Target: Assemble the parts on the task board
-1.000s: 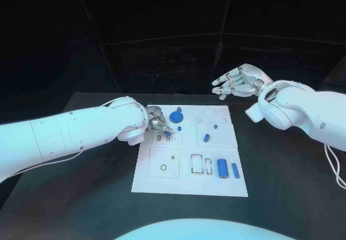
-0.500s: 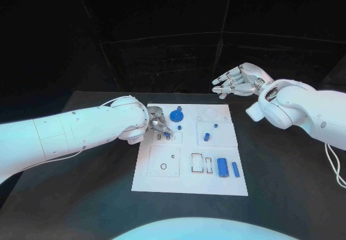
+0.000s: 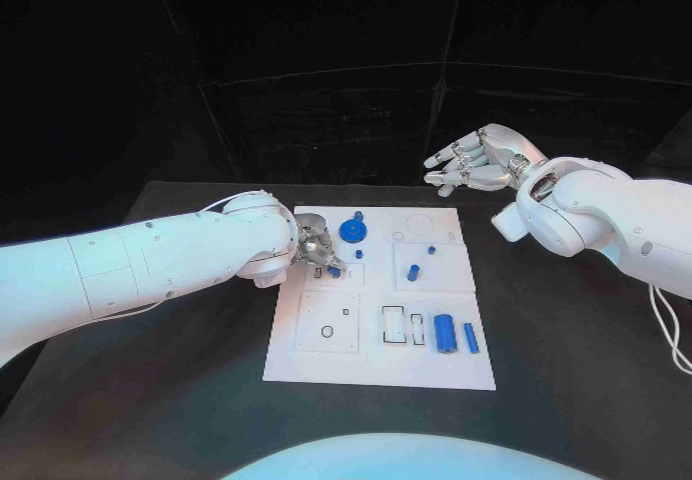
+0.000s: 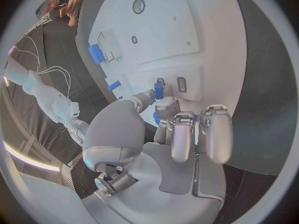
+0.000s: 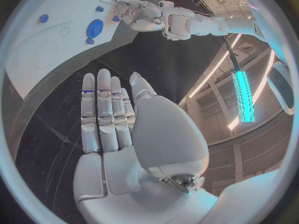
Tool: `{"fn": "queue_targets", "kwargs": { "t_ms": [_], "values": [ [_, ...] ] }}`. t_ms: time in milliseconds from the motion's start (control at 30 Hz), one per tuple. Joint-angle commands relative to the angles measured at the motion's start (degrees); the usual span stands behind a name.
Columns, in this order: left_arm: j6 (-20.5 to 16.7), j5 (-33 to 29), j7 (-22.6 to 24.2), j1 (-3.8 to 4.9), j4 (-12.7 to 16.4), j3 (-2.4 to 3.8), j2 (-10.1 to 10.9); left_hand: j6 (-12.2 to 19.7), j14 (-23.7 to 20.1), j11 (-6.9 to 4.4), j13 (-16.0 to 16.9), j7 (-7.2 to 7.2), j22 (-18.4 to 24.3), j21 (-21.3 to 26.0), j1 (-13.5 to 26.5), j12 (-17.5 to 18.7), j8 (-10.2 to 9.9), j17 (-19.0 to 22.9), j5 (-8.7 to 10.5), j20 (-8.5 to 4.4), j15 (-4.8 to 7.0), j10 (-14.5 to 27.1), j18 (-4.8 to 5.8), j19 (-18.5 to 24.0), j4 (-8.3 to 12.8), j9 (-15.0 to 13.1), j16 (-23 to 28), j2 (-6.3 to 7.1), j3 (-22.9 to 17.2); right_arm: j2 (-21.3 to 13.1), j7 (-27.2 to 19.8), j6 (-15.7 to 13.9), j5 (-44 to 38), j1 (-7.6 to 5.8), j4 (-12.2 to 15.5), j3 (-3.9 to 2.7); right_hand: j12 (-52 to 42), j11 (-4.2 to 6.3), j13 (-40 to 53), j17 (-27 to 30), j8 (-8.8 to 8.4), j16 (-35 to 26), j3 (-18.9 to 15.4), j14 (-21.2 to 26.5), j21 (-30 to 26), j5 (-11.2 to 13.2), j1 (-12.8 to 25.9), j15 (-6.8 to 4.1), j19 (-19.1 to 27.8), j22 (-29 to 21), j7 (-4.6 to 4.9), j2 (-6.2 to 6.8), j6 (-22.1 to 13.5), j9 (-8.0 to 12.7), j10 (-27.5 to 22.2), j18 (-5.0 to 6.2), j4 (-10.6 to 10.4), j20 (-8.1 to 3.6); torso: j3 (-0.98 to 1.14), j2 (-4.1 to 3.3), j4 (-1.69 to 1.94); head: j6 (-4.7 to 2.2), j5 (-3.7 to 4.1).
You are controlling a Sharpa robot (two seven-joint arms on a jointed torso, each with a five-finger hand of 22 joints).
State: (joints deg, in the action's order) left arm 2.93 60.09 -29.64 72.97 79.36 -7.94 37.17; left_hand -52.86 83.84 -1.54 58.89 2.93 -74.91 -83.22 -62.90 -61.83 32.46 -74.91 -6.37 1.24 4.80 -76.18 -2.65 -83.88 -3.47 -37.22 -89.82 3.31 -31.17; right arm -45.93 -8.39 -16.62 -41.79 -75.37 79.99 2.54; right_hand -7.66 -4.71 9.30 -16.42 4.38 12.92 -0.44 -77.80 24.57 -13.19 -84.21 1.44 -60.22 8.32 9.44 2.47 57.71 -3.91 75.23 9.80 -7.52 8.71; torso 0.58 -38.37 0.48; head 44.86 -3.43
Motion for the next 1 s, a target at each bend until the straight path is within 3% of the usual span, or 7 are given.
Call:
{"fn": "queue_targets", "kwargs": {
  "t_ms": [33,633,1000],
  "values": [
    [2.68,0.72,-0.43,-0.18,0.2,-0.27,0.2,-0.26,6.16,-0.14,0.19,-0.45,-3.14,0.38,0.29,-0.13,0.35,-15.09,0.04,-0.03,0.3,-0.44,0.11,-1.75,6.86,-0.18,-0.18,-0.3,-6.8,0.02,-0.58,0.36,-0.09,-0.12,0.03,-0.03,0.37,-0.16,-0.09,0.05,-0.32,-0.37,0.24,0.18,-0.28,-0.22,-0.37,0.13,0.0,-0.05,0.19,0.03,-0.37,0.04,-0.42,0.62,-0.03,0.29,-0.01,0.02,0.06,0.03,-0.06],
    [3.56,0.74,-0.45,-0.18,0.46,-0.34,0.31,-0.95,6.16,-0.46,0.59,-0.84,-3.06,0.47,0.87,-0.61,1.02,-15.09,0.0,-0.19,0.53,-0.73,0.09,-1.74,6.77,-0.67,-0.18,-0.11,-6.28,0.15,-0.65,0.46,-0.09,-0.11,-0.1,-0.03,0.4,-0.16,-0.11,0.06,-0.3,-0.43,0.28,0.2,-0.34,-0.23,-0.44,0.14,0.01,-0.09,0.19,0.01,-0.34,0.03,-0.43,0.62,0.0,0.31,0.02,-0.01,0.05,0.14,0.0],
    [3.51,0.73,-0.38,-0.18,0.04,-0.34,0.01,-2.41,6.16,-0.98,1.73,-1.52,-3.46,0.34,6.8,-2.03,2.2,-15.09,0.12,-0.59,0.95,-1.47,0.17,-1.93,2.7,-1.44,-0.18,0.34,-2.38,0.35,-0.71,0.48,-0.09,-0.11,-0.3,-0.03,0.55,-0.24,-0.2,0.08,-0.27,-0.62,0.29,0.35,-0.5,-0.22,-0.37,0.21,0.07,-0.18,0.23,0.03,-0.29,0.01,-0.62,0.62,-0.04,0.37,0.03,-0.03,-0.01,0.32,-0.08]
  ]
}}
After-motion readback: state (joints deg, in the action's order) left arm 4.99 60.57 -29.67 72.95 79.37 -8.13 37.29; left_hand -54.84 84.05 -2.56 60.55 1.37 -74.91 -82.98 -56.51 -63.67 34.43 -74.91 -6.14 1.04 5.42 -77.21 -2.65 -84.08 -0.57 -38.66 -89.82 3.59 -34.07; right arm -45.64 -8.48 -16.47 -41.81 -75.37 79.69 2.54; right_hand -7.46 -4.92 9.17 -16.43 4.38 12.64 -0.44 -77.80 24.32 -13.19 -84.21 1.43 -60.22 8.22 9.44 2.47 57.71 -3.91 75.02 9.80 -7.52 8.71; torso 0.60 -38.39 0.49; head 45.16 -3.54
